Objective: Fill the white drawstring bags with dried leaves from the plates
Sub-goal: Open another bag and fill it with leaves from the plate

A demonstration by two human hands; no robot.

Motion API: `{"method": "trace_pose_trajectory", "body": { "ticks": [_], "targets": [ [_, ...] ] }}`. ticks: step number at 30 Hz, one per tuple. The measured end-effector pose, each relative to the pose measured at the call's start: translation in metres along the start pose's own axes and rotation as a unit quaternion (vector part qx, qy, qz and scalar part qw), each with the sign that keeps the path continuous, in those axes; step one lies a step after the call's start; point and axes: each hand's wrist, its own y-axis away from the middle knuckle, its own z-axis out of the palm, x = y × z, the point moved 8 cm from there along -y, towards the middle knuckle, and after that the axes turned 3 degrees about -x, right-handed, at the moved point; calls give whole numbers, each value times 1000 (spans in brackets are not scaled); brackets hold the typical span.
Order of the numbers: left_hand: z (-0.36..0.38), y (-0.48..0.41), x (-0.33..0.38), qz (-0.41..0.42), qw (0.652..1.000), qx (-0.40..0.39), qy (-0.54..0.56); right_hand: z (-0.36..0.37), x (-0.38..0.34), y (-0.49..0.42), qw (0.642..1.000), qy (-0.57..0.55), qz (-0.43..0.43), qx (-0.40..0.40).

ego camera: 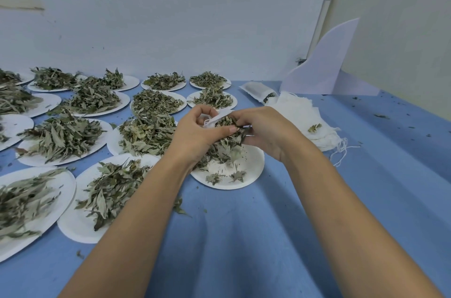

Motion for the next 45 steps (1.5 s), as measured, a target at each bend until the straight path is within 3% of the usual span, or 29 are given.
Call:
{"method": "trace_pose_trajectory", "body": {
  "ticks": [8, 13, 16, 20, 27, 33, 37, 42, 45],
  "targets": [
    [-2, -1, 3, 12, 999, 3, -32, -7, 0, 0, 999, -6, -20, 34],
    [-1, 2, 15, 74, 988, 16, -137, -11, 5, -1, 994, -42, -32, 95],
    [-1, 3, 17, 90, 982, 19, -164, -10, 7, -1, 993, -80, -22, 78],
    [1, 4, 19, 103, 975, 23, -197, -4, 3, 1, 999, -32, -26, 35],
    [-4, 2, 12, 82, 985, 24, -151, 2, -10, 4, 997, 43, -57, -16],
    [-8, 0, 4, 42, 999, -3, -15, -7, -11, 5, 994, -85, -61, 10],
    [-9, -1, 3, 32, 999, -9, 11, -11, -12, 5, 991, -107, -84, 20],
    [-2, 1, 7, 33, 997, -50, 55, -20, -13, 2, 987, 76, -113, 88],
    [-3, 2, 9, 32, 997, -59, 38, -13, -10, 0, 990, 67, -115, 45]
  ]
}}
